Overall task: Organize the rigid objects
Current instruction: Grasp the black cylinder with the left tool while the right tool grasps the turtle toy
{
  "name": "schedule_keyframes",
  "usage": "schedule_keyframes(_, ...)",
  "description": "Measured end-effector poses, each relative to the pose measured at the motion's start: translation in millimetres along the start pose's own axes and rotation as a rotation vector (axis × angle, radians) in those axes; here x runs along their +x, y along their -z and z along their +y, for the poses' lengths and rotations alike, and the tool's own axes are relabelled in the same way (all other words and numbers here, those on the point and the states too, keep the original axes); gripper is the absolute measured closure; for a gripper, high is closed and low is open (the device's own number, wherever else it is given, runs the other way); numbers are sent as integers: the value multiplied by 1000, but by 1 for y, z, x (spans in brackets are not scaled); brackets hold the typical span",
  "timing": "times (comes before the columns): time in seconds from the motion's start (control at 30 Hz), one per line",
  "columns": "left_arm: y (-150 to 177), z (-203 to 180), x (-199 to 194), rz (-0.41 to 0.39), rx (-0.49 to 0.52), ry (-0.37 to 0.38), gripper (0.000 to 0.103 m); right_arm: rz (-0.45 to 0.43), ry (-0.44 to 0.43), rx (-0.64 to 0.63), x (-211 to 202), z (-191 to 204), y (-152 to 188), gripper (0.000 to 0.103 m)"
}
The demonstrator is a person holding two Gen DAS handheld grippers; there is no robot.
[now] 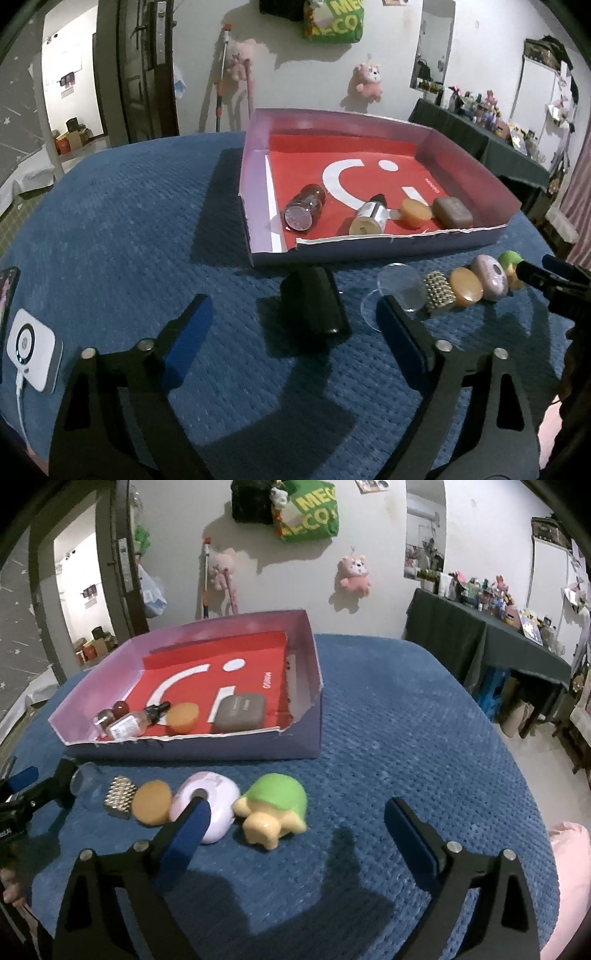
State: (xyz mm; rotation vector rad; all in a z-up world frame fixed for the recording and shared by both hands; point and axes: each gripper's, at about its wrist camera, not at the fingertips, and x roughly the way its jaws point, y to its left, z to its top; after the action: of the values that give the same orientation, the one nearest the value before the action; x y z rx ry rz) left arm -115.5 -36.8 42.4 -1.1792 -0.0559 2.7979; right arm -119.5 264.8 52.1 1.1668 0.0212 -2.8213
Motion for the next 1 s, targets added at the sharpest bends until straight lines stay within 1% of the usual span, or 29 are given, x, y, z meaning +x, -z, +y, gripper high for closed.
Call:
schedule_keyframes(0.17,-5,3,15,54,3,10,23,54,-8,32,14,-7,-5,10)
schedule_keyframes(0.23,-6,2,20,71,7,10,27,67,-13,36,18,-8,-5,11)
schedule_keyframes(0.27,-6,2,22,79,9,10,34,75,-20,38,20,-9,-6,12)
schedule_keyframes(0.3,-6,2,25,92,10,13,36,84,-26,37,22,-9,-6,13)
schedule_keyframes(0.37,-6,2,30,112,5,29,36,87,-27,32,23,-8,-7,13)
schedule_keyframes(0.43,-6,1,33,123,1,40,41,85,-34,30,24,-8,-8,15)
schedule_keyframes(0.5,-6,-1,34,115,14,23,48,91,-50,35,25,-9,-9,18)
schedule_keyframes(0.53,-6,-2,34,114,17,26,50,95,-60,42,26,-10,-9,20)
schedule_keyframes(0.57,-6,-2,34,111,17,31,54,101,-85,56,27,-13,-8,26)
schedule_keyframes(0.6,-6,-2,33,107,17,44,62,109,-111,68,29,-14,-8,33)
schedule_keyframes(0.63,-6,-2,33,110,15,57,63,118,-146,87,30,-17,-8,37)
schedule_keyframes(0.67,-6,-3,32,109,13,69,64,126,-184,109,31,-19,-7,46)
schedule_keyframes(0.7,-6,-3,31,108,15,77,68,135,-236,134,32,-22,-7,54)
schedule_keyframes(0.73,-6,-4,29,106,19,88,68,142,-265,146,32,-23,-7,54)
schedule_keyframes(0.9,-10,-11,5,46,53,96,69,107,-242,124,21,-15,-7,54)
schedule_keyframes(1.0,-16,-15,-9,8,70,105,69,73,-254,109,8,-12,-11,54)
